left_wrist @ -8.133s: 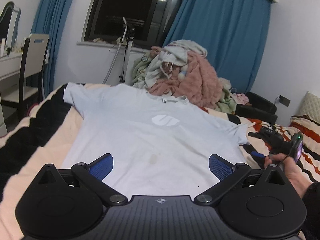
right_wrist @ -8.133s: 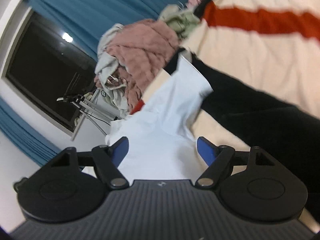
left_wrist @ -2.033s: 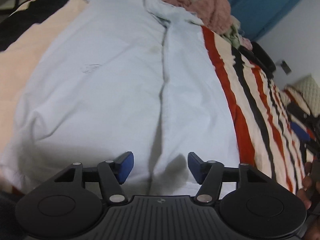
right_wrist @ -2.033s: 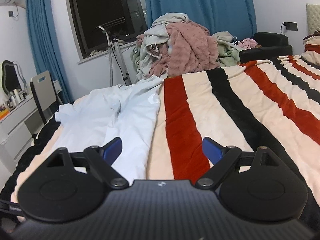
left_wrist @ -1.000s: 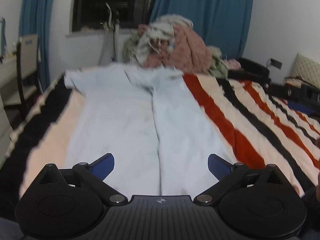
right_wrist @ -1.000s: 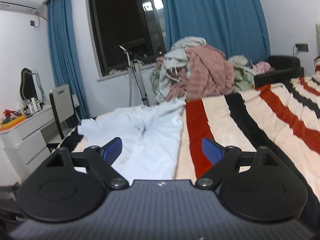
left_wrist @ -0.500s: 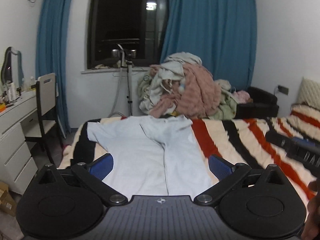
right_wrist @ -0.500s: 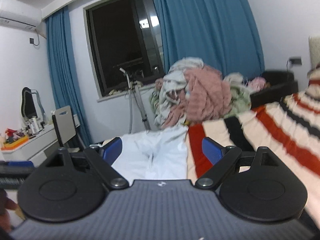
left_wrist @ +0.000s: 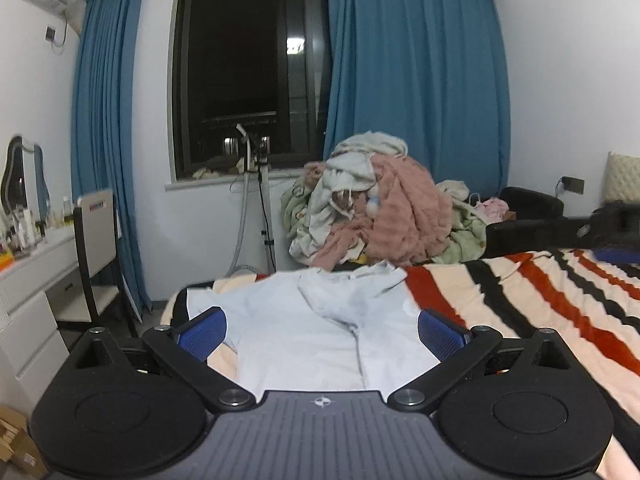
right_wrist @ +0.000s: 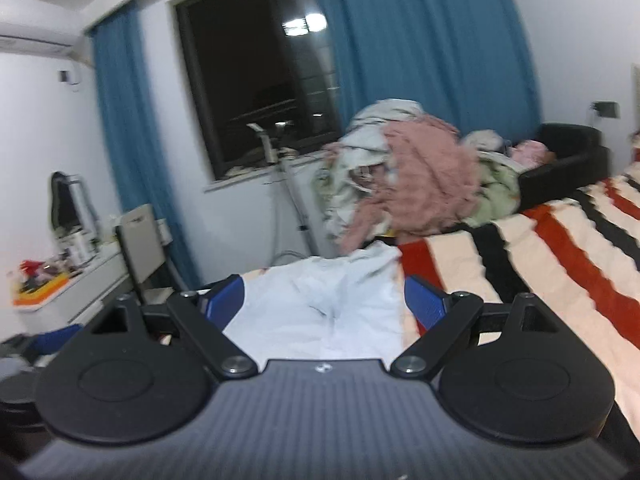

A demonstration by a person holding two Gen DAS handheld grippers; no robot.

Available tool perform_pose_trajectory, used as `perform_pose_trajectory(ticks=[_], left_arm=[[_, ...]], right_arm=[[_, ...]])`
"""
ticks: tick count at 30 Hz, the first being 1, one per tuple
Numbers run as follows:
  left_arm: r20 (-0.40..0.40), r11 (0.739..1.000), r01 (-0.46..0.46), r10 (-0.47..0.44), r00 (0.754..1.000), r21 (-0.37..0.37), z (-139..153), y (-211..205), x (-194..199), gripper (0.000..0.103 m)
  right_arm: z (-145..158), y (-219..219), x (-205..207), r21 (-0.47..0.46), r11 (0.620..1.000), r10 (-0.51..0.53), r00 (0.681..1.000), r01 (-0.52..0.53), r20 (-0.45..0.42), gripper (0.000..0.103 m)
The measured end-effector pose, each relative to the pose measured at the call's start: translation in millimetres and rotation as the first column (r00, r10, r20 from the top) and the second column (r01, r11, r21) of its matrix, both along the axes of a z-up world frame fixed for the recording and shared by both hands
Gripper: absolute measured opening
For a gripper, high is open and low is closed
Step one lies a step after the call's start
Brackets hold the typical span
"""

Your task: Fold clothes

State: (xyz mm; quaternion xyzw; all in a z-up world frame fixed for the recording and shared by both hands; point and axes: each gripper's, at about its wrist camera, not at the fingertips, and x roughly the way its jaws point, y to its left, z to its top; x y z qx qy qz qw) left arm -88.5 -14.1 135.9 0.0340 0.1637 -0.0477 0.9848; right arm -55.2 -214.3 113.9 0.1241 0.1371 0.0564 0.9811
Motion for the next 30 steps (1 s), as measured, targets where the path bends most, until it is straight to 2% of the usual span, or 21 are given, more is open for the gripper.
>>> perform_pose_trajectory(ticks=[4,6,8,10,12,17,19,22,24,25,27,28,30], left_arm=[[-0.104,0.998,0.011,-0.016,0.994,-0.054,-30.9,12.5,39.3,0.103],[-0.163,0.993,0.027,-0.046,0.986,-0.115,-42.7,26.3,48.9,0.103],[-0.183,0.988,0.030,-0.058,0.981,-0.154,-50.5,47.0,56.7,0.103],[-0.168,0.990,0.000,-0.024,0.985,-0.140,-60.4,65.0,63.2,0.103],[-0.178,0.991,-0.038,0.015,0.984,-0.129,-75.7,82.9,76.4,0.103],[-0.203,0.961,-0.149,0.102,0.974,-0.232,-113.1,135.5,115.3,0.103],[-0.201,0.937,-0.203,0.149,0.968,-0.286,-126.2,157.0,130.8,0.103],[-0.225,0.884,-0.269,0.193,0.955,-0.383,-147.1,194.9,150.1,0.103],[-0.247,0.824,-0.321,0.228,0.942,-0.466,-160.1,220.9,159.0,0.103],[-0.264,0.793,-0.346,0.241,0.934,-0.502,-166.8,233.4,163.5,0.103],[-0.284,0.741,-0.367,0.243,0.927,-0.562,-177.1,249.6,172.2,0.103],[-0.286,0.730,-0.381,0.259,0.923,-0.567,-180.8,254.4,175.1,0.103],[-0.289,0.708,-0.408,0.290,0.912,-0.577,-188.4,264.0,180.8,0.103]], right_arm=[[-15.9,1.9,40.0,-0.003,1.000,0.030,0.999,-0.030,-0.039,0.088],[-25.4,4.5,63.0,0.002,0.998,0.065,0.996,-0.065,-0.056,0.088],[-35.3,19.5,90.4,-0.042,0.992,0.121,0.992,-0.123,-0.044,0.087],[-47.8,39.5,127.2,-0.075,0.982,0.167,0.984,-0.172,-0.065,0.088],[-62.0,60.4,168.2,-0.099,0.969,0.215,0.972,-0.224,-0.095,0.082],[-105.3,126.7,277.0,-0.104,0.925,0.344,0.923,-0.365,-0.174,0.081],[-124.2,158.2,313.8,-0.085,0.900,0.406,0.894,-0.427,-0.191,0.081],[-154.7,216.4,361.8,-0.080,0.841,0.507,0.830,-0.536,-0.234,0.081],[-176.1,256.9,391.0,-0.087,0.796,0.553,0.778,-0.599,-0.297,0.078],[-186.8,275.0,403.3,-0.098,0.783,0.558,0.763,-0.614,-0.326,0.077],[-204.6,308.5,421.1,-0.159,0.764,0.547,0.758,-0.625,-0.355,0.077],[-211.6,324.5,424.7,-0.227,0.745,0.540,0.766,-0.628,-0.349,0.077],[-222.4,349.0,430.9,-0.371,0.716,0.508,0.806,-0.591,-0.304,0.077]])
